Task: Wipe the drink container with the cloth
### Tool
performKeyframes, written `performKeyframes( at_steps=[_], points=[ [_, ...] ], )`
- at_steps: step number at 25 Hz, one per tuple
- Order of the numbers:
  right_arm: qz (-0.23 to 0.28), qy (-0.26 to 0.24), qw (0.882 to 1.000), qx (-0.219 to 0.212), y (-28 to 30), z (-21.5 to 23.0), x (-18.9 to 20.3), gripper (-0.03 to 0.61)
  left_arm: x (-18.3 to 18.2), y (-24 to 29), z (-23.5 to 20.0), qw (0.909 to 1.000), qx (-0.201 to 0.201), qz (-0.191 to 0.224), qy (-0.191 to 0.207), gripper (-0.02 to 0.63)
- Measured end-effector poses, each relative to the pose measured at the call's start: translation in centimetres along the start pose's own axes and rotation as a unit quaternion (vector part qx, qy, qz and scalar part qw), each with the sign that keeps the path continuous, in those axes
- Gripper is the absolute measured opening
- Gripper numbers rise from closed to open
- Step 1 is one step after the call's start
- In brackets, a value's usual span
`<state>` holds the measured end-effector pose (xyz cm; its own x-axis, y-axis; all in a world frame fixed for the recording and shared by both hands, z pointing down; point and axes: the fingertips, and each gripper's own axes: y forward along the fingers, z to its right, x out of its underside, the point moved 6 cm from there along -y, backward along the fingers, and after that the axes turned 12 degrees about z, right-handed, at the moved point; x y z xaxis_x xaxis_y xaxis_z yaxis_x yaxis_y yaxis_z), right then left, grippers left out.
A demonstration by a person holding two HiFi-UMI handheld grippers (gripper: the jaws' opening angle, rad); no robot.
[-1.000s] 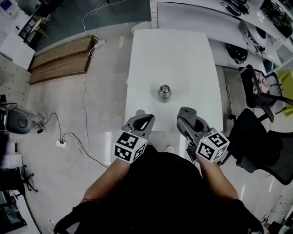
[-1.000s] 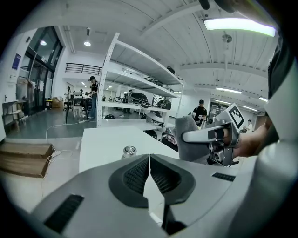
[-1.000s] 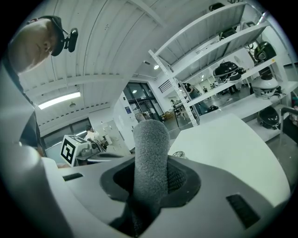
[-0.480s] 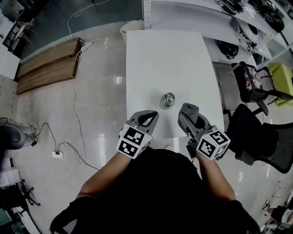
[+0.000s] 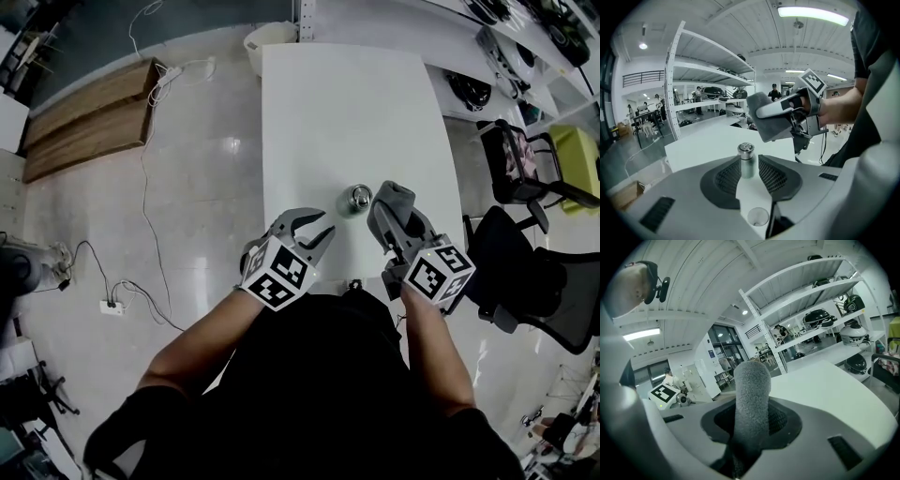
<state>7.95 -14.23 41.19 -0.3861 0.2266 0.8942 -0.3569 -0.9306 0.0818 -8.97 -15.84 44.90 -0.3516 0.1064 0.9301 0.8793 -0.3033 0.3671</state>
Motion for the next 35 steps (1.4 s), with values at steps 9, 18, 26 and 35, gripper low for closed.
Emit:
performKeyframes(
  at_steps=[9,18,26,35],
  points=[
    [-0.049,0.002,0.996,-0.068,5.3,1.1,0.1,0.098,0.1,4.3,-1.0,0.9996,-0.006,-0.024,-0.012,0.172],
    [-0.087,-0.007,0.985,-0.147,9.1,1.4,1.7,0.098,2.3,9.2,-1.6,0.9974,-0.015,-0.060,-0.038,0.272],
    [-0.105,-0.041,0.982,-0.151,9.5,1.9,2.4,0.098,2.7,10.2,-1.8,0.9970,-0.026,-0.072,-0.012,0.253],
    [-0.096,-0.031,0.988,-0.114,8.4,4.8,2.2,0.098,2.8,10.0,-2.1,0.9954,-0.031,-0.090,-0.008,0.232]
  ],
)
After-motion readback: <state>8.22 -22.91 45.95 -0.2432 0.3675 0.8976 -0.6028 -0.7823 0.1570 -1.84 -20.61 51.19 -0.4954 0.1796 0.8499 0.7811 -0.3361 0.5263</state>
